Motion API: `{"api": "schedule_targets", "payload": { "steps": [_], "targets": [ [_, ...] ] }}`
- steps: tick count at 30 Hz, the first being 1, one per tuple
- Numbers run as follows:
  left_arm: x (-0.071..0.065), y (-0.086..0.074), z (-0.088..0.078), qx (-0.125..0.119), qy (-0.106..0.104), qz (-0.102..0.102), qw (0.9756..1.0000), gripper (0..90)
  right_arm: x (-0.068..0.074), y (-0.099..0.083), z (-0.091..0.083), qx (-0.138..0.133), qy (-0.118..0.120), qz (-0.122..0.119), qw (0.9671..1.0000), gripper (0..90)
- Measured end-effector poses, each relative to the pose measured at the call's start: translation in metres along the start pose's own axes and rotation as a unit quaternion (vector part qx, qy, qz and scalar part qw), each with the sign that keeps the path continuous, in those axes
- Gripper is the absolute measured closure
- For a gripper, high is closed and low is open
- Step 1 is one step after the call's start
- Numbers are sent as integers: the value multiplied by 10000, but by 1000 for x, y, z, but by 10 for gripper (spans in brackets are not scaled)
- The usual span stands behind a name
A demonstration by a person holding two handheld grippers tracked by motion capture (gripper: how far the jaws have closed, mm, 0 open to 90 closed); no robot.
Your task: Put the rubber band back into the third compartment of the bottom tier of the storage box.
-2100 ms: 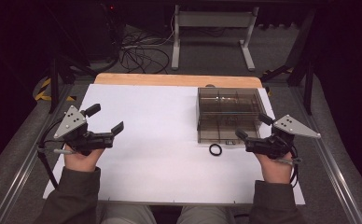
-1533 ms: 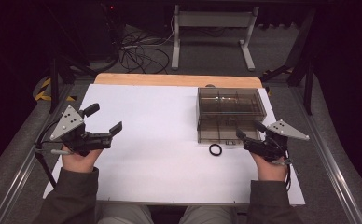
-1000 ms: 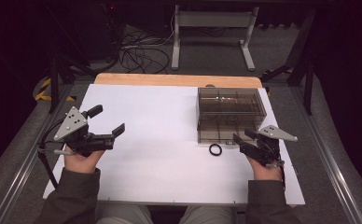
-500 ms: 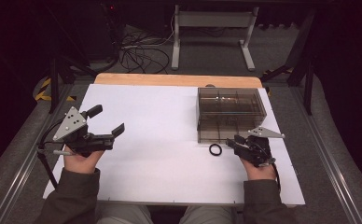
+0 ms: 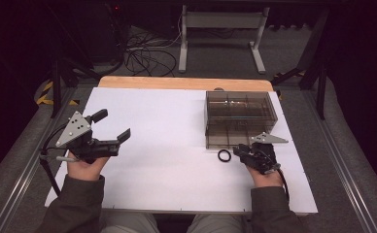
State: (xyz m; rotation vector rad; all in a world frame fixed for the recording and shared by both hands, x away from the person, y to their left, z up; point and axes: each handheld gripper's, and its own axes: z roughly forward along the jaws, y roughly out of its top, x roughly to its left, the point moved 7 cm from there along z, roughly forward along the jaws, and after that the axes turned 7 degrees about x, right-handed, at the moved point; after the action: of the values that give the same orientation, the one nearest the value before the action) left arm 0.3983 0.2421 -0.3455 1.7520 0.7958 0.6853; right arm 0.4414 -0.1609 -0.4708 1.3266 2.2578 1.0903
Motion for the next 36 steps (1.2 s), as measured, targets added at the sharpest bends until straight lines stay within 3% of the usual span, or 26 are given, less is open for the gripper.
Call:
{"api": "schedule_targets", "payload": {
  "steps": [19, 36],
  "targets": [
    [-2, 0, 1, 40, 0, 1, 10000, 49, 4, -9, 21, 341, -2, -74, 9994, 731],
    [-2, -3, 4, 84, 10, 4, 10000, 50, 7, -13, 41, 624, -305, -269, 9972, 797]
  ]
}}
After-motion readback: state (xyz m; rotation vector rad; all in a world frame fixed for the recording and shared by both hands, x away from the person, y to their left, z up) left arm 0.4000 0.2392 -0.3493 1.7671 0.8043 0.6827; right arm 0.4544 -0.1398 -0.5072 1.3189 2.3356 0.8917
